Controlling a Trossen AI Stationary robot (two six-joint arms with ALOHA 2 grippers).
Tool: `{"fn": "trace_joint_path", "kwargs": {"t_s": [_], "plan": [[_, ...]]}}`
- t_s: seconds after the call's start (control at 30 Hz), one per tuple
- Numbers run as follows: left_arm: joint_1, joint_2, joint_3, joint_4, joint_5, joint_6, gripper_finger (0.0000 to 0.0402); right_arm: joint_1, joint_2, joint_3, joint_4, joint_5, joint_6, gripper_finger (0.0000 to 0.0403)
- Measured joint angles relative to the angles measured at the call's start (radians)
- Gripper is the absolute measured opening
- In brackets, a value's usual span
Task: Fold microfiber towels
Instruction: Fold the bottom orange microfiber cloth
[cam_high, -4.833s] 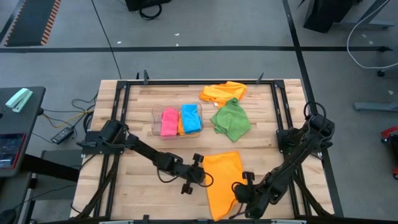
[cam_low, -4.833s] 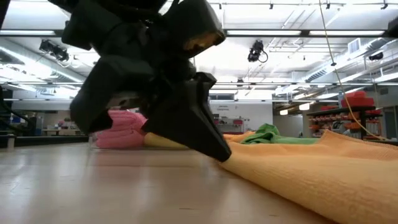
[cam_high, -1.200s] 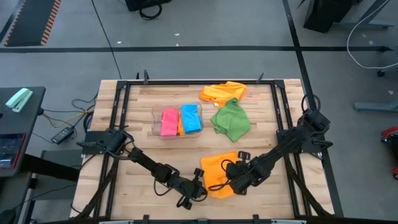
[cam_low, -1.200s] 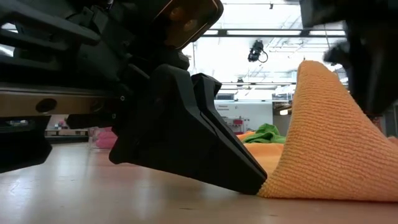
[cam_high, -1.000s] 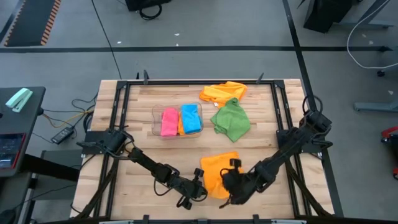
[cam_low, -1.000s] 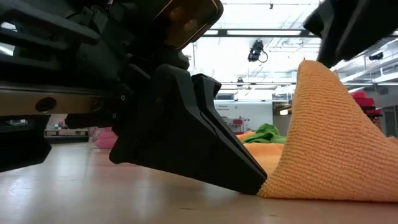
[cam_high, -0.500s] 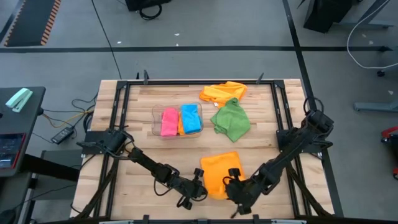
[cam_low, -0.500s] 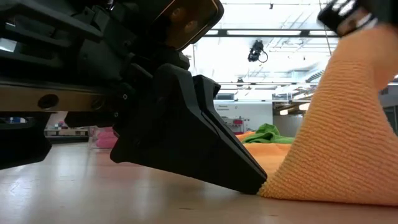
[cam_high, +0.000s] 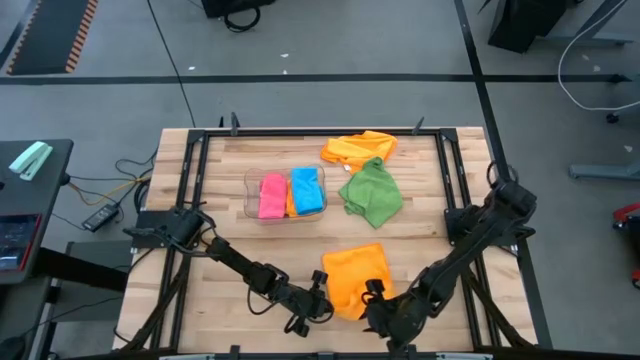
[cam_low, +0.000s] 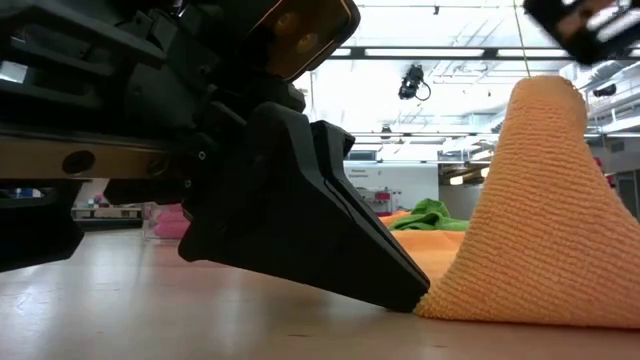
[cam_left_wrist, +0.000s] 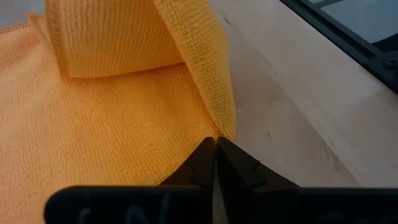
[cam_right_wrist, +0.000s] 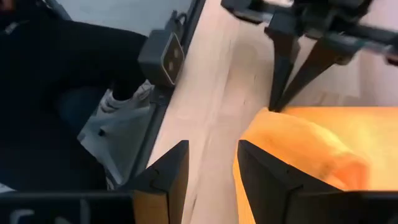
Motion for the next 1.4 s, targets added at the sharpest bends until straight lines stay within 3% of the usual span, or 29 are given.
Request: {"fn": "trace_joint_path", "kwargs": {"t_s": [0.37,0.67,1.07,1.23,1.4], "plan": [[0.000,0.000,0.000,0.001,-0.001,-0.017,0.0032,-0.112,0.170,-0.012,0.055,0.006,-0.066,0.0147],[-0.001,0.000,0.000,-0.002,-0.002,0.027,0.0033,-0.176,0.151,-0.012,0.081,0.064,-0.196,0.0147],[-0.002,0.000,0.000,-0.004,-0.002,0.027,0.0029,-0.206,0.263,-0.008,0.198,0.075,-0.183,0.0147],[-0.004,-0.003,0.000,-0.006,-0.001,0.028,0.0031,-0.197,0.248,-0.009,0.174,0.081,-0.171,0.0147],[-0.016,-0.071,-0.004,-0.129,0.002,0.075,0.0035,-0.191,0.218,-0.012,0.130,0.090,-0.181,0.0147]]}}
